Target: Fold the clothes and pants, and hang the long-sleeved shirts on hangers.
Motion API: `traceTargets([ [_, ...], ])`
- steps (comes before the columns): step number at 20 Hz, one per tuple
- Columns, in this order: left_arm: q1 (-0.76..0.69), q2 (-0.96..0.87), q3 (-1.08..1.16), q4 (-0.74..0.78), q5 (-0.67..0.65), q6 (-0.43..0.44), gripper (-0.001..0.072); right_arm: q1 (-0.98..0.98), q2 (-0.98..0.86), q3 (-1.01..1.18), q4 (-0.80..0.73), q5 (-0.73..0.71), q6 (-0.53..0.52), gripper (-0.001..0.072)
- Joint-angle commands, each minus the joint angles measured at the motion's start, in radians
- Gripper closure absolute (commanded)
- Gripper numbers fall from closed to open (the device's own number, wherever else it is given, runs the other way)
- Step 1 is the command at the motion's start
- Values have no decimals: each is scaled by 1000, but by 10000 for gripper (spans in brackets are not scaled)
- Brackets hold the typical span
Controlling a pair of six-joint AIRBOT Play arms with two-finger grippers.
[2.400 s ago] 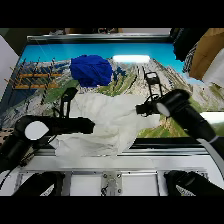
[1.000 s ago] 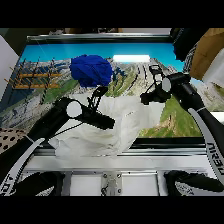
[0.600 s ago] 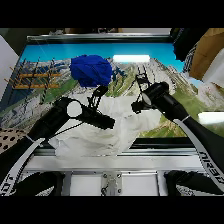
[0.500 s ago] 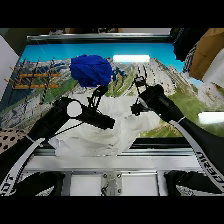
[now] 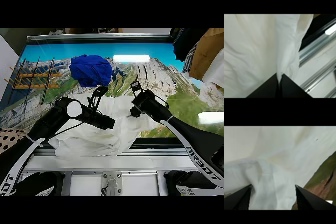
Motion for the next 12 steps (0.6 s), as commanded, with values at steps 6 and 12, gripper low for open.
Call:
traceTargets([
  [6,8,0,1,0,-11,26,699,-68,-2,0,-112,78,-3,125],
  [12,118,0,1,-2,-42,28,699,-67,56,-1,92,49,-69,123],
])
